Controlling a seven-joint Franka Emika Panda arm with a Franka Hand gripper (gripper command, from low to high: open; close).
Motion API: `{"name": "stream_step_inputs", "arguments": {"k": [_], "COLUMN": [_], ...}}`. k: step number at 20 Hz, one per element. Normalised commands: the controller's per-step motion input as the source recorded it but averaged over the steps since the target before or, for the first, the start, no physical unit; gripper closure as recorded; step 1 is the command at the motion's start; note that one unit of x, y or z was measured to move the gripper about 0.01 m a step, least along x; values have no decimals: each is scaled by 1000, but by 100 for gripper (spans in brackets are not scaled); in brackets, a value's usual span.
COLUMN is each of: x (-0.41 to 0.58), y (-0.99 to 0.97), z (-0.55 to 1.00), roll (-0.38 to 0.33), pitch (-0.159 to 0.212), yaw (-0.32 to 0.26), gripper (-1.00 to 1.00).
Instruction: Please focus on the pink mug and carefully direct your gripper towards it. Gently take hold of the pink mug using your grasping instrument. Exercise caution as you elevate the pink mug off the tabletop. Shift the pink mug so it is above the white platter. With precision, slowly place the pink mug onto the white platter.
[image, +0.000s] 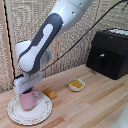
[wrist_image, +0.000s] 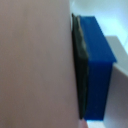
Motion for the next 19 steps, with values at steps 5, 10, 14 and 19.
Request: {"name": "stream_step_inputs", "arguments": {"k": [5,10,14,19], "x": [10,6,45,46], "y": [-19,-1,-11,-33], "z": [-61,317,575,521], "roll": [4,6,0,0], "pitch": [-22,20,100,95], "yaw": [52,89,17,-3], "gripper": [100,-100,-100,-100]}}
